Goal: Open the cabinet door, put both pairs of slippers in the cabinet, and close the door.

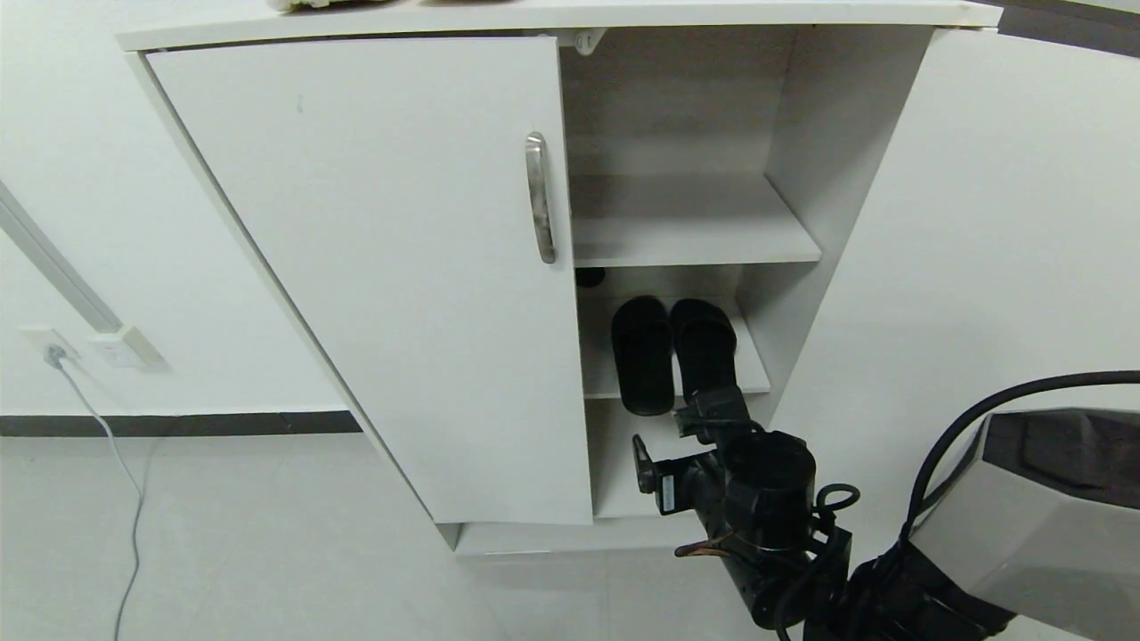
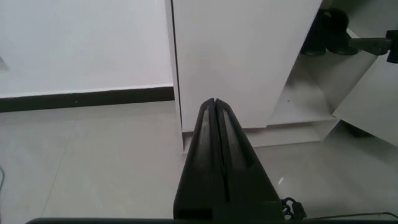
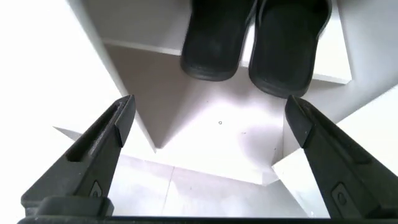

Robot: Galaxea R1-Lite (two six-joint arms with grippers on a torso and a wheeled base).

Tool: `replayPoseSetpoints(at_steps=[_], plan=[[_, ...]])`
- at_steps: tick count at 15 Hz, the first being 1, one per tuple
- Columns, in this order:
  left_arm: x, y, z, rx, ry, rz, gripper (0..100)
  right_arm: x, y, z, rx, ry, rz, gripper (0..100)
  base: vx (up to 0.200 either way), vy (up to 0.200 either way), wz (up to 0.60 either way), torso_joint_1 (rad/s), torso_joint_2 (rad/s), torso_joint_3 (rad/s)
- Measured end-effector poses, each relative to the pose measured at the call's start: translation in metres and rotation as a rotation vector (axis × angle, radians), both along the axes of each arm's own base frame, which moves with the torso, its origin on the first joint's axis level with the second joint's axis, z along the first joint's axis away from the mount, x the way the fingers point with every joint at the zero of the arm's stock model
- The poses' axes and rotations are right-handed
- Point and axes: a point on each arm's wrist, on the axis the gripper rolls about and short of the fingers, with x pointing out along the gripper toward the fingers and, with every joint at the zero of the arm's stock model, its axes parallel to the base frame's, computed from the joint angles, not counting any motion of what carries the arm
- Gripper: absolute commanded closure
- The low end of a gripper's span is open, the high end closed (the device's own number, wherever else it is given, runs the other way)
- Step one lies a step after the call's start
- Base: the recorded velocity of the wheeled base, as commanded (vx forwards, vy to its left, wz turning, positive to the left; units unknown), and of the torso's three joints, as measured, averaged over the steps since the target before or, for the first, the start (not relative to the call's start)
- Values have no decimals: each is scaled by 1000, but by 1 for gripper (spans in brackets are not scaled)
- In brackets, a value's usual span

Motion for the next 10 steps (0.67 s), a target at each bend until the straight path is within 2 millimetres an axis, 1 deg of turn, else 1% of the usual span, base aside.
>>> replayPoseSetpoints(at_steps=[10], plan=[[0, 0, 0, 0, 0, -1, 100, -1, -1, -1, -5, 3, -1, 0, 0, 0, 0, 0, 0, 0]])
